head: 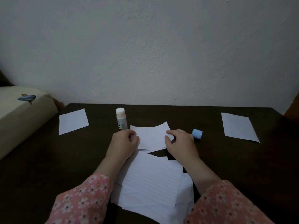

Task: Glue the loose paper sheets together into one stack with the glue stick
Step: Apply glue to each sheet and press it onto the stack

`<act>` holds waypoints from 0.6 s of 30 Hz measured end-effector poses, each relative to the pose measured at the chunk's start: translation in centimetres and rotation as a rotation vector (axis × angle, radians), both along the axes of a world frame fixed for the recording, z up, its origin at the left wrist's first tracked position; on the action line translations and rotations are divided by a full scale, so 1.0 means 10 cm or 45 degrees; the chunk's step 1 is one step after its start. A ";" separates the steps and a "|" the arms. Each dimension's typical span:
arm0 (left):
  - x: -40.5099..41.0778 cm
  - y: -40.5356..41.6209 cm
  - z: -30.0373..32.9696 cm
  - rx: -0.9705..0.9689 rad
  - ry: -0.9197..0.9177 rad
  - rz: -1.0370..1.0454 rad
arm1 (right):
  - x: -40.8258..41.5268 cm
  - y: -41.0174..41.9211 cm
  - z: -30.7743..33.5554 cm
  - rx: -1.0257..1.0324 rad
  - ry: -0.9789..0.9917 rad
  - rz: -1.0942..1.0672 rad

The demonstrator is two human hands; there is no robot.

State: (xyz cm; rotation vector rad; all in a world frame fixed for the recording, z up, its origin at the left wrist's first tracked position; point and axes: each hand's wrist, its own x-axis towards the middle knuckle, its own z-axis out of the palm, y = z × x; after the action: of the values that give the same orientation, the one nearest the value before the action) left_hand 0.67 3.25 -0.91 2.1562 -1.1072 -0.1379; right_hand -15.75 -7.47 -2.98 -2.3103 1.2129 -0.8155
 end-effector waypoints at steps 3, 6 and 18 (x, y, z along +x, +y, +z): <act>0.02 0.01 0.01 -0.003 0.004 0.028 | -0.02 -0.02 0.00 0.075 -0.120 -0.008; 0.02 0.00 0.01 0.058 -0.027 0.051 | -0.02 -0.01 0.02 0.060 -0.110 -0.001; -0.11 -0.02 0.01 0.099 -0.286 -0.054 | -0.03 0.00 0.04 -0.124 0.382 0.310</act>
State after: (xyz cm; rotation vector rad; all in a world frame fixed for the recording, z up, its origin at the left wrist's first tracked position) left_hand -0.45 3.01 -0.79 2.2595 -1.2930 0.0442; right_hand -16.10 -7.44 -2.55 -2.6659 0.9940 -0.4633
